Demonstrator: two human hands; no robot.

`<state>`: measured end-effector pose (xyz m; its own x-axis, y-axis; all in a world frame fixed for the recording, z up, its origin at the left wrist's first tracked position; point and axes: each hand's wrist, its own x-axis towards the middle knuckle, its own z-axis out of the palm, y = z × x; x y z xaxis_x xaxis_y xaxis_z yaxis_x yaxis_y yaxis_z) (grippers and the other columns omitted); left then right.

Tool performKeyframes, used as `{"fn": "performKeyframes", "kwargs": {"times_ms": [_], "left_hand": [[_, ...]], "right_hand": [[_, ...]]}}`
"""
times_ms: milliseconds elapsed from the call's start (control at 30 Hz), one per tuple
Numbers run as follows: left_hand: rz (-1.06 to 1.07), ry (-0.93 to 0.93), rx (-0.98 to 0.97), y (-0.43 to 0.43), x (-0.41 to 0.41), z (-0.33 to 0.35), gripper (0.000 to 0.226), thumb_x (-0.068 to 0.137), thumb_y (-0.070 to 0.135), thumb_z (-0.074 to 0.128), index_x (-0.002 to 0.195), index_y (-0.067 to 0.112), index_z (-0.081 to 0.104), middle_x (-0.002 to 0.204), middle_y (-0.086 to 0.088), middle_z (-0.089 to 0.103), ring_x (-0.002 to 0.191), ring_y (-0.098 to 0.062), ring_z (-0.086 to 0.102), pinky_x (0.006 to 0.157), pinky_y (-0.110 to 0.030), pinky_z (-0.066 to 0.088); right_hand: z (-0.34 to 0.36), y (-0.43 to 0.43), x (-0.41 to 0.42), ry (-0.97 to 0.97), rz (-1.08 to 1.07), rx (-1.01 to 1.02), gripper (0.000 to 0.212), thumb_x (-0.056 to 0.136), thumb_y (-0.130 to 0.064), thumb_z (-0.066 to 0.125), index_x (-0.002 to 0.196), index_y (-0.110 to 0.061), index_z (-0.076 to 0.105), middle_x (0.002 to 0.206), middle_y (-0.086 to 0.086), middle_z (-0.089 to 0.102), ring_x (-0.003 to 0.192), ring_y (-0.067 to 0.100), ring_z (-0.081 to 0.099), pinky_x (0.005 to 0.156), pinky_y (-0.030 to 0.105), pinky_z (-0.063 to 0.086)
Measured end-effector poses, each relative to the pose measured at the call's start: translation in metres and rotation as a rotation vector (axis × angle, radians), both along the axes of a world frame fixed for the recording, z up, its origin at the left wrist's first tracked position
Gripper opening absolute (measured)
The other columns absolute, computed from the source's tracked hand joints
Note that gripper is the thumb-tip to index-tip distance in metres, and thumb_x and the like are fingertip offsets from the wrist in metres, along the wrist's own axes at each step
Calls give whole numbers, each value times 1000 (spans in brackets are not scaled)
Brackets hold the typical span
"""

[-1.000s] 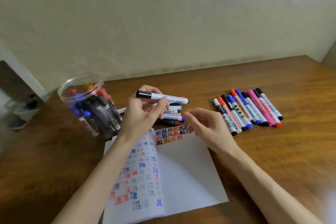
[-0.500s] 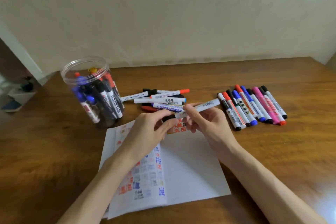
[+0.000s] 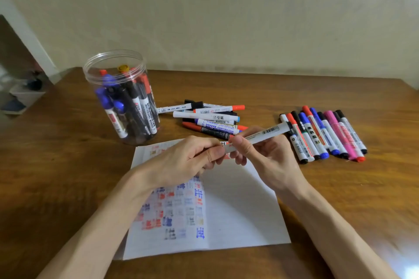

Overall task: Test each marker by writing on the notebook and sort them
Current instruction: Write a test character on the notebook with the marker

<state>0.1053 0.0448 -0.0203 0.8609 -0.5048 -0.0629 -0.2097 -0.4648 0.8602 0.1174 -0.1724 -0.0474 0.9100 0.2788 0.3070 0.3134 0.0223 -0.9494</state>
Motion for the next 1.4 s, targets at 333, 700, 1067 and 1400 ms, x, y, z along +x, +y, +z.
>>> {"fn": "performKeyframes", "kwargs": {"times_ms": [333, 700, 1067, 1400], "left_hand": [[-73, 192, -147, 34, 2, 11, 36, 105, 40, 43, 86, 14, 60, 62, 0, 38, 52, -13, 34, 50, -20, 30], [118, -76, 241, 21, 12, -15, 19, 100, 52, 52, 106, 41, 67, 109, 26, 70, 106, 12, 60, 94, -27, 54], [202, -204, 331, 12, 10, -21, 22, 99, 57, 51, 106, 41, 64, 100, 24, 71, 87, 2, 67, 76, -35, 60], [207, -245, 364, 11, 10, -21, 23, 97, 58, 51, 108, 42, 63, 103, 24, 70, 89, 3, 66, 74, -30, 60]], "right_hand": [[12, -36, 10, -4, -165, 122, 29, 102, -28, 63, 91, -2, 69, 72, 8, 64, 70, 18, 60, 70, 30, 47], [-9, -14, 6, 136, -404, -153, 31, 103, -33, 66, 89, -6, 73, 69, 8, 75, 57, 21, 68, 54, 27, 54], [-8, -19, 9, 249, -327, -24, 23, 91, -34, 80, 101, -12, 78, 78, 2, 75, 71, 8, 66, 67, 24, 55], [-17, -16, 14, 96, -396, -319, 11, 95, -11, 71, 84, -12, 74, 67, -7, 72, 62, 3, 67, 59, 18, 50]]}}
